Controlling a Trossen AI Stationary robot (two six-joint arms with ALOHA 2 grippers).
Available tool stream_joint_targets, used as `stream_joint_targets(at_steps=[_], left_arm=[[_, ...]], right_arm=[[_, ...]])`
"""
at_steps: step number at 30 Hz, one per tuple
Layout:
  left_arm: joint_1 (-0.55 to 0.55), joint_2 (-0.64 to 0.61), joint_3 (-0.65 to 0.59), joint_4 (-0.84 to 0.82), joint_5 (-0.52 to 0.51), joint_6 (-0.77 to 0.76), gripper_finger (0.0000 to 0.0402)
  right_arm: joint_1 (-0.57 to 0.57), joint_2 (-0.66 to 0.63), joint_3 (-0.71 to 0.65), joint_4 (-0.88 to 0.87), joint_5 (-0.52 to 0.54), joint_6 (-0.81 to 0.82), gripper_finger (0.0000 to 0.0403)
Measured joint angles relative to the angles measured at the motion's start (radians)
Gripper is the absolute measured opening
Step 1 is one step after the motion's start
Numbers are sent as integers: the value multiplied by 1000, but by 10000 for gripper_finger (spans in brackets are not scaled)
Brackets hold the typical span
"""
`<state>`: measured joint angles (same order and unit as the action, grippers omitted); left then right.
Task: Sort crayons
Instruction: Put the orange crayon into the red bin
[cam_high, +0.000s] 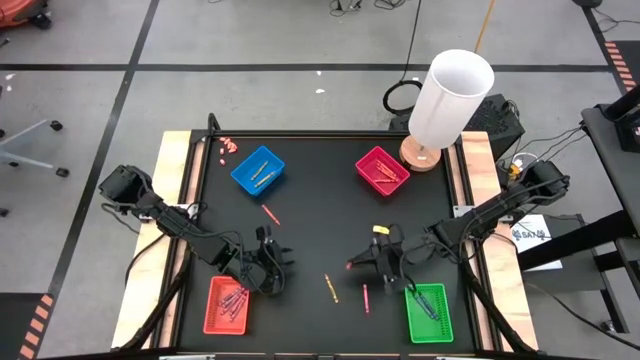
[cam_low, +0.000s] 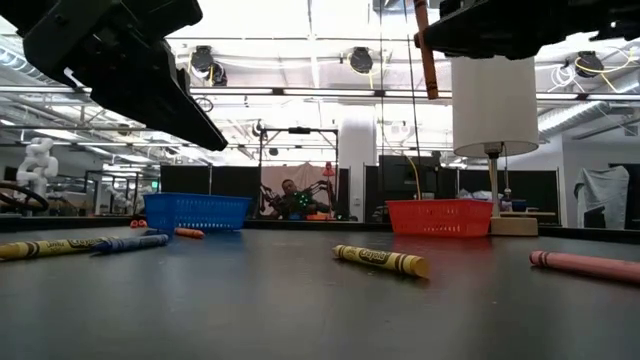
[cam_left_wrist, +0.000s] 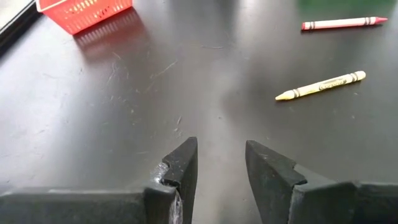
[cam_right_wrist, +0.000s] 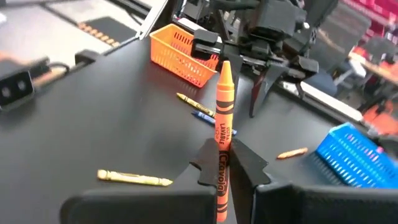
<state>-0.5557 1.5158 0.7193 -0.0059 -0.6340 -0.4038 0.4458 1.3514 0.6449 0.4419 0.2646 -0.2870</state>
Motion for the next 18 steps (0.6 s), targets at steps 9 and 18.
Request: stream_joint_targets(at_steps=[9, 18], left_arm=[[25, 0, 0, 0, -1, 0, 134], [52, 0, 0, 1, -1, 0, 134]], right_arm=[[0, 0, 0, 3, 0, -350, 0], [0, 0, 0, 3, 0, -486, 0]])
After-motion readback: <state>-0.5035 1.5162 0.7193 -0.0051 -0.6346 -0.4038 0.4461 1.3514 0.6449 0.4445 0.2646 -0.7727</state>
